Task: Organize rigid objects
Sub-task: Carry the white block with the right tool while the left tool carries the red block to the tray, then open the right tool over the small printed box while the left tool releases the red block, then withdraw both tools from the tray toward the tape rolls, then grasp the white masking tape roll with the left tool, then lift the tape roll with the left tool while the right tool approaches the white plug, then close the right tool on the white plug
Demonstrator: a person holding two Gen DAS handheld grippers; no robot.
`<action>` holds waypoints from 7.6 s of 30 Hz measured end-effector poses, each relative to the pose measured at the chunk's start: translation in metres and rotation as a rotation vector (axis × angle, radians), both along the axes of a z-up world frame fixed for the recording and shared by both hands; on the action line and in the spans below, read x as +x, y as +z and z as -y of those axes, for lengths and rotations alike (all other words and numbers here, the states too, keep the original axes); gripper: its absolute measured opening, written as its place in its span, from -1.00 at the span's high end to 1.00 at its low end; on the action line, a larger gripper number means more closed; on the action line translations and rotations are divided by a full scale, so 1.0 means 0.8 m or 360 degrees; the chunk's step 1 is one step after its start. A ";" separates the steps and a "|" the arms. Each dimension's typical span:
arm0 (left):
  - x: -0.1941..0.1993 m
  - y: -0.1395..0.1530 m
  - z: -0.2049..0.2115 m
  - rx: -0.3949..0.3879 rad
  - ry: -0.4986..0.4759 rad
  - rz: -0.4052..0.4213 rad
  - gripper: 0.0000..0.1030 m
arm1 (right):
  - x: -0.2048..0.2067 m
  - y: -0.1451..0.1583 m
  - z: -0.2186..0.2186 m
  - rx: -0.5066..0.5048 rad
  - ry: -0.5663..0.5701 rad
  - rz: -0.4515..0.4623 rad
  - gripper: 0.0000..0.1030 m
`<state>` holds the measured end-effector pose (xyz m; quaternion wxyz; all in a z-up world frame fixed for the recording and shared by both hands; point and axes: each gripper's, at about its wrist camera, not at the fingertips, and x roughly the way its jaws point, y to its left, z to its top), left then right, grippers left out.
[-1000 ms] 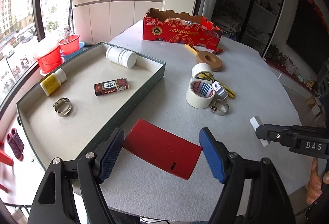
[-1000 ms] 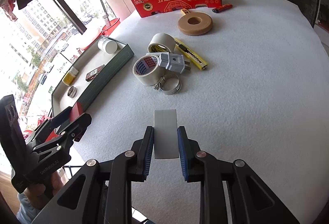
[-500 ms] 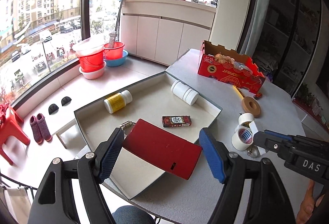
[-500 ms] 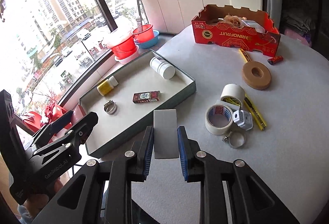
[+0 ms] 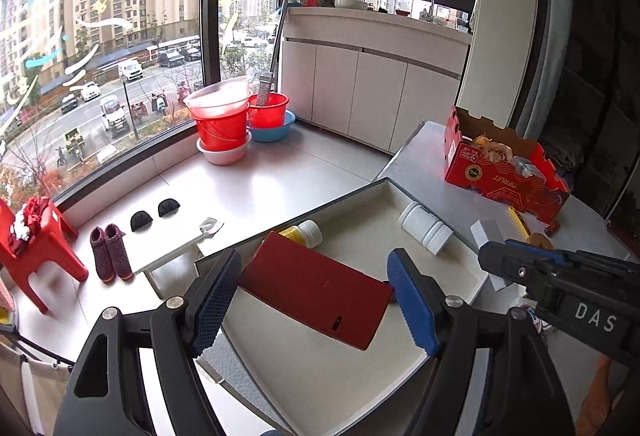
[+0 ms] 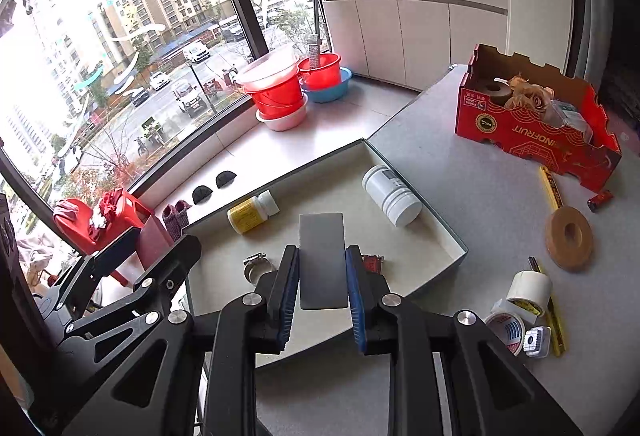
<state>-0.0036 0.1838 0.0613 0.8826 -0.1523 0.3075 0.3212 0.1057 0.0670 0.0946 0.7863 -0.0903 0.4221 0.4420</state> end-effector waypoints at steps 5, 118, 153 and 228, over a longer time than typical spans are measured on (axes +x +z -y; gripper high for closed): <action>0.008 -0.012 -0.010 -0.0010 0.0015 -0.0050 -0.52 | 0.005 -0.008 -0.013 -0.0030 0.0016 -0.0014 0.52; 0.075 -0.083 0.171 -0.0278 -0.0589 -0.0389 -0.99 | -0.006 -0.137 0.278 -0.0246 -0.0622 -0.0418 -0.98; 0.105 -0.148 0.179 -0.0254 -0.0426 -0.0663 -1.00 | 0.117 -0.138 0.189 -0.0342 -0.0512 -0.0167 -0.98; 0.094 -0.140 0.292 -0.0181 -0.0715 -0.0543 -0.19 | 0.117 -0.145 0.270 -0.0592 -0.0796 -0.0161 0.29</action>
